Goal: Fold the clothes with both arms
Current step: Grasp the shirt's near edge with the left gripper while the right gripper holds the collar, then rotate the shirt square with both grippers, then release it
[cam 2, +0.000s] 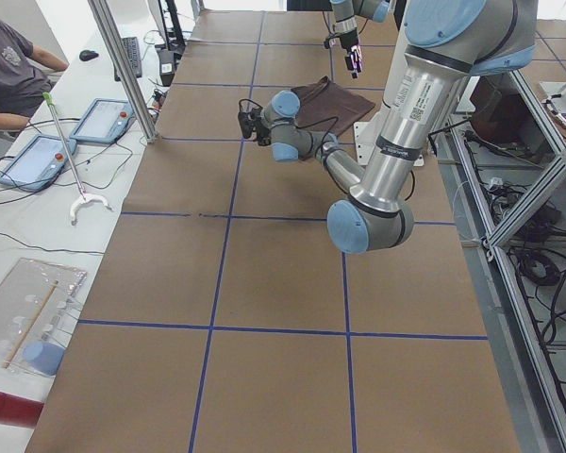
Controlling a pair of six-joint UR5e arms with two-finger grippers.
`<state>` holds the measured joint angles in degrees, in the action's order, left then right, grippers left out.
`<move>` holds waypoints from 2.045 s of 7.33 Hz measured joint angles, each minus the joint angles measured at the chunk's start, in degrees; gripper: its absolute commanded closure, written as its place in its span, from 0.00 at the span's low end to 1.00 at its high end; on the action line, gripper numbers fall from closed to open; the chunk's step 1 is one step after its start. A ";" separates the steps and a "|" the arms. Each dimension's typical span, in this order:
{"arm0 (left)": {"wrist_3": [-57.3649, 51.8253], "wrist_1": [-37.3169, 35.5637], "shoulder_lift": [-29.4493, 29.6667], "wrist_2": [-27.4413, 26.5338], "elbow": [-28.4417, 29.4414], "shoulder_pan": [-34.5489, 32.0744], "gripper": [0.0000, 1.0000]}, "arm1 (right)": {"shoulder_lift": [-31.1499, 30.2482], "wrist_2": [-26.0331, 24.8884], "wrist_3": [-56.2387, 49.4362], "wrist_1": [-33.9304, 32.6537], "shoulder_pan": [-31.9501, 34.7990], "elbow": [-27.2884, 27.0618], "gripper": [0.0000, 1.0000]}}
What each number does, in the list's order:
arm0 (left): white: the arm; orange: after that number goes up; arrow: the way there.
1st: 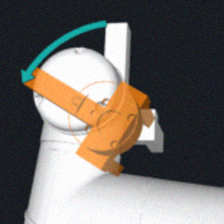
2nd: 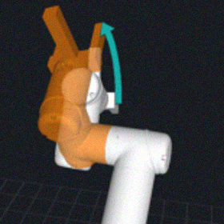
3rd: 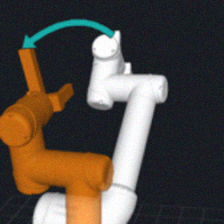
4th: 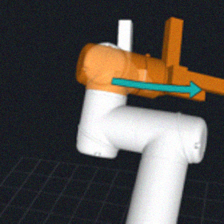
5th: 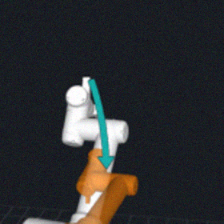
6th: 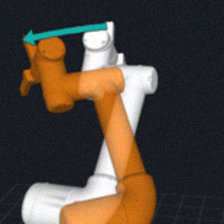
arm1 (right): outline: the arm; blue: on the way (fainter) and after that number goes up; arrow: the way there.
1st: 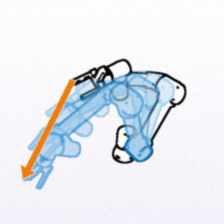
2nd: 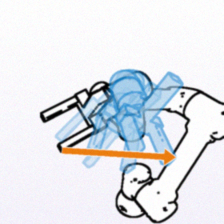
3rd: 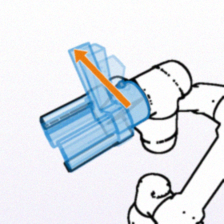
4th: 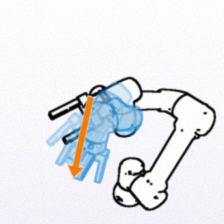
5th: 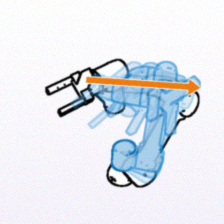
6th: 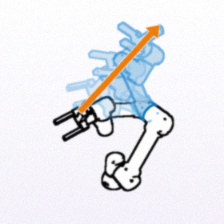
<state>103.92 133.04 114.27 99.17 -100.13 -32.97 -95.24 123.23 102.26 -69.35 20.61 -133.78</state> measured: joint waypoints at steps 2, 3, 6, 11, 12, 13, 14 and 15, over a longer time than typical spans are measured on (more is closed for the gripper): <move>4.41 -12.28 -1.97 -7.06 -6.98 10.78 0.42 | 4.66 -0.52 -0.45 0.00 10.53 3.40 0.00; 5.19 -14.94 -2.20 -9.45 -7.16 14.08 0.43 | 6.23 -0.59 -0.73 0.00 13.97 5.61 0.00; 5.06 -20.00 -1.58 -10.86 -5.48 16.55 0.48 | 7.33 -0.62 -1.00 0.00 16.63 7.80 0.00; 4.86 -20.33 0.64 -10.85 -2.44 16.96 1.00 | 7.42 -0.64 -1.01 0.00 16.74 8.50 0.00; 4.57 -20.35 0.73 -10.84 -2.63 16.82 1.00 | 7.41 -0.68 -1.01 0.00 16.76 8.50 0.00; 2.28 -20.43 0.46 -10.73 -3.54 16.02 1.00 | 7.47 -0.68 -1.00 0.00 16.73 8.49 0.00; -2.66 -20.34 -0.54 -10.59 -4.93 14.62 1.00 | 7.63 -0.65 -0.96 0.02 16.72 8.44 0.00; -6.97 -20.01 -1.65 -10.49 -5.84 12.50 1.00 | 7.89 -0.73 -0.87 0.06 16.72 8.42 0.00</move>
<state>96.94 113.03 112.62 88.68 -105.97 -20.48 -87.36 122.49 101.39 -69.29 37.33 -125.36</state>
